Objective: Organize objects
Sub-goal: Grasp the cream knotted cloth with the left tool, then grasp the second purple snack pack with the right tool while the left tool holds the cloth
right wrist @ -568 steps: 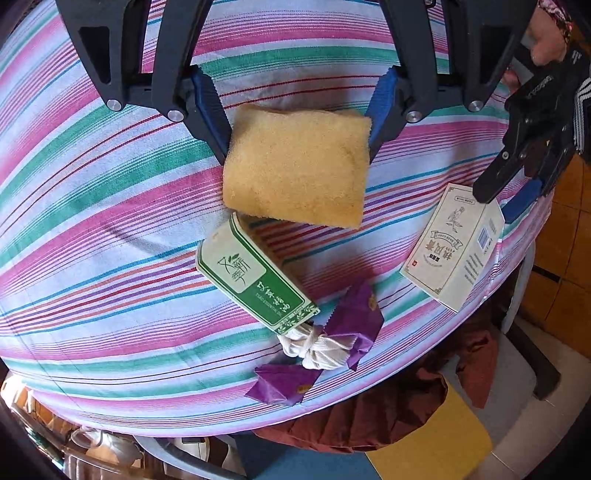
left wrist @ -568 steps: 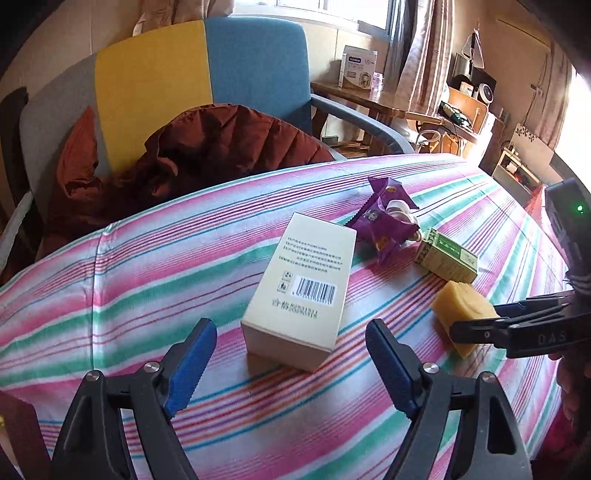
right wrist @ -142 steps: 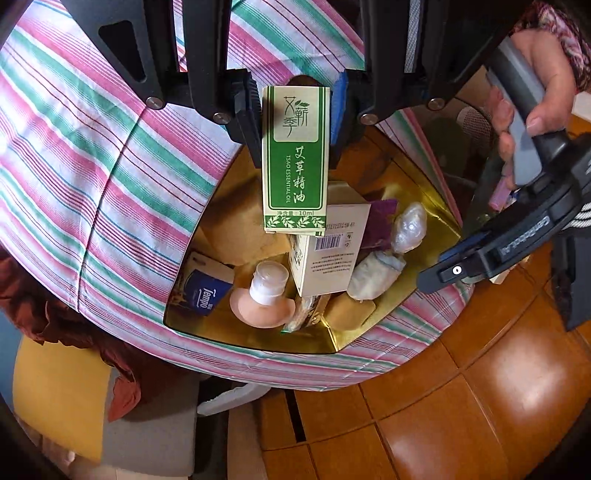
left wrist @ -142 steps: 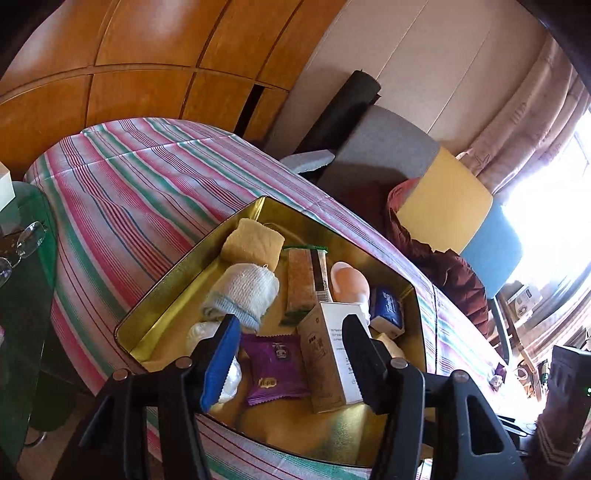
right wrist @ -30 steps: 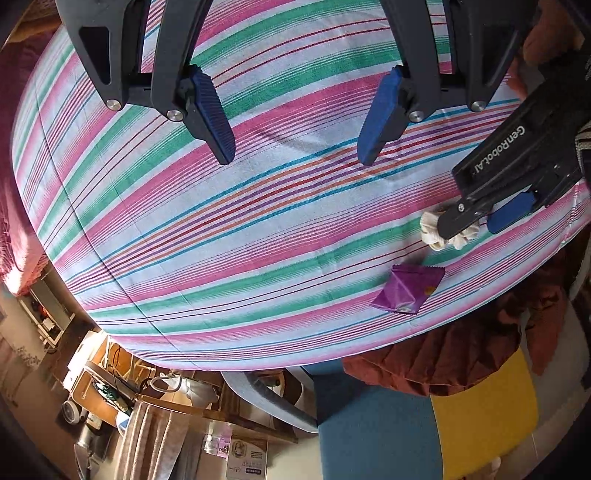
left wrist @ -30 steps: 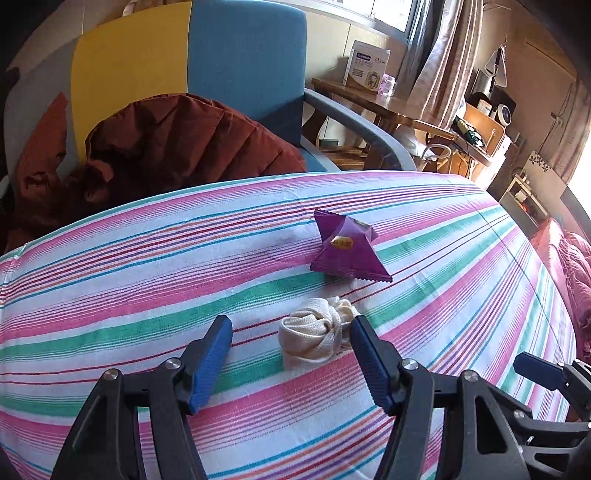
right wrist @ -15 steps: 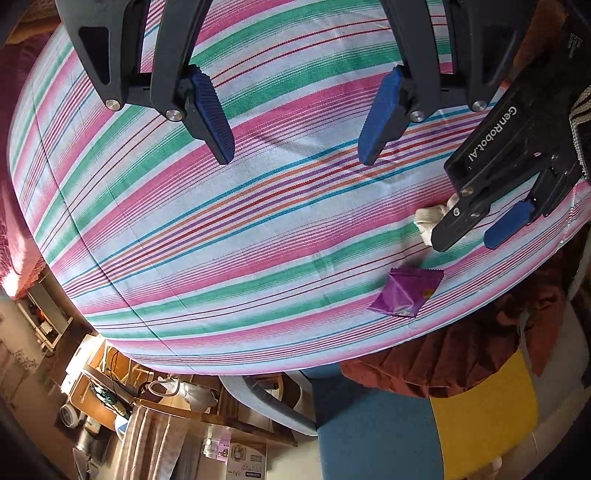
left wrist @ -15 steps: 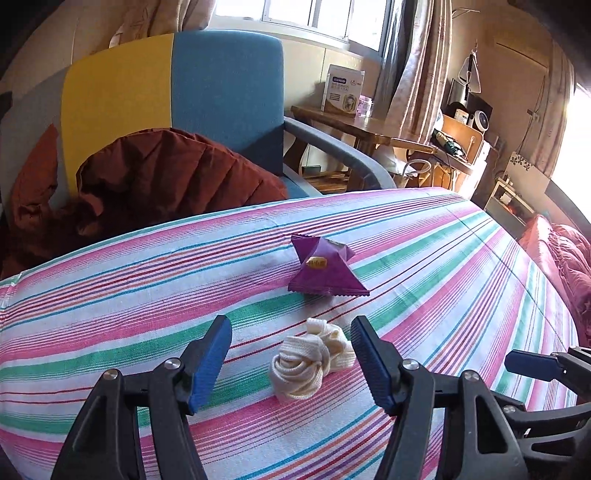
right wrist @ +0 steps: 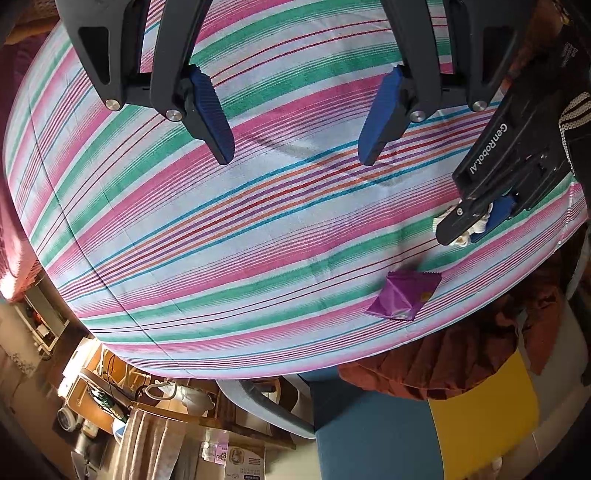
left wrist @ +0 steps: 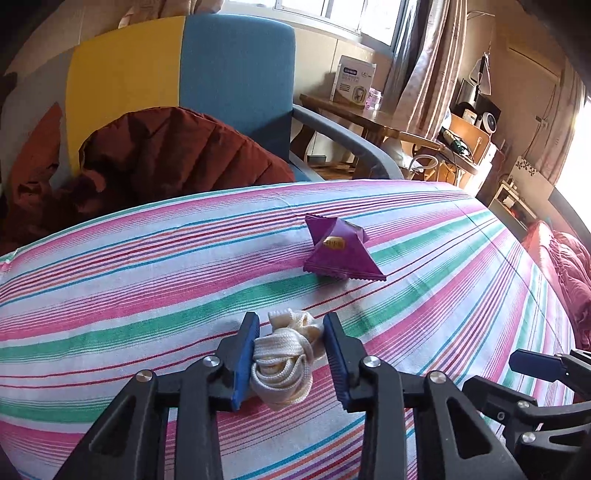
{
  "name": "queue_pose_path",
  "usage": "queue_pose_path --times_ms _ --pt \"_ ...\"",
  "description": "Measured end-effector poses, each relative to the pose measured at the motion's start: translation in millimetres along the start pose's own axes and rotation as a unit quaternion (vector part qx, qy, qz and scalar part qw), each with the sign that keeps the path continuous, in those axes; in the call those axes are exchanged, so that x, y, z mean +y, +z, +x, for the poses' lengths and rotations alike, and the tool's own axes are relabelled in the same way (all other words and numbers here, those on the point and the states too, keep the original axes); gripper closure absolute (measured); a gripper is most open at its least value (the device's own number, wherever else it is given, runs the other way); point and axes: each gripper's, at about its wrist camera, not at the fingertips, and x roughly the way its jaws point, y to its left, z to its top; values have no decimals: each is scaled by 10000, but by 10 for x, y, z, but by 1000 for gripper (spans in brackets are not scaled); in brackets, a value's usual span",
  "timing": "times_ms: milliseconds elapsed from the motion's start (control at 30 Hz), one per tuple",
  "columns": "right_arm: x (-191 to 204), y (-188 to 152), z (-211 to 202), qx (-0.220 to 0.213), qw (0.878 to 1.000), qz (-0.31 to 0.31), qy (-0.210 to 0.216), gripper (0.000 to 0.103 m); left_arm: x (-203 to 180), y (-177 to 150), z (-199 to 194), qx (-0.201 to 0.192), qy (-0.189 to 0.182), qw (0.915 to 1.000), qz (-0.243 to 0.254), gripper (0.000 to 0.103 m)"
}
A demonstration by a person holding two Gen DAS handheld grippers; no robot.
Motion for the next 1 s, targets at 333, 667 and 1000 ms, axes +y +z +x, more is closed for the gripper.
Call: queue_pose_path --times_ms 333,667,1000 --pt "79 -35 -19 -53 9998 -127 120 33 349 -274 -339 -96 331 9989 -304 69" --pt "202 -82 -137 -421 9975 -163 549 33 628 -452 -565 -309 506 9960 -665 71" --pt "459 452 -60 -898 9923 -227 817 29 619 -476 -515 -278 457 9967 -605 71"
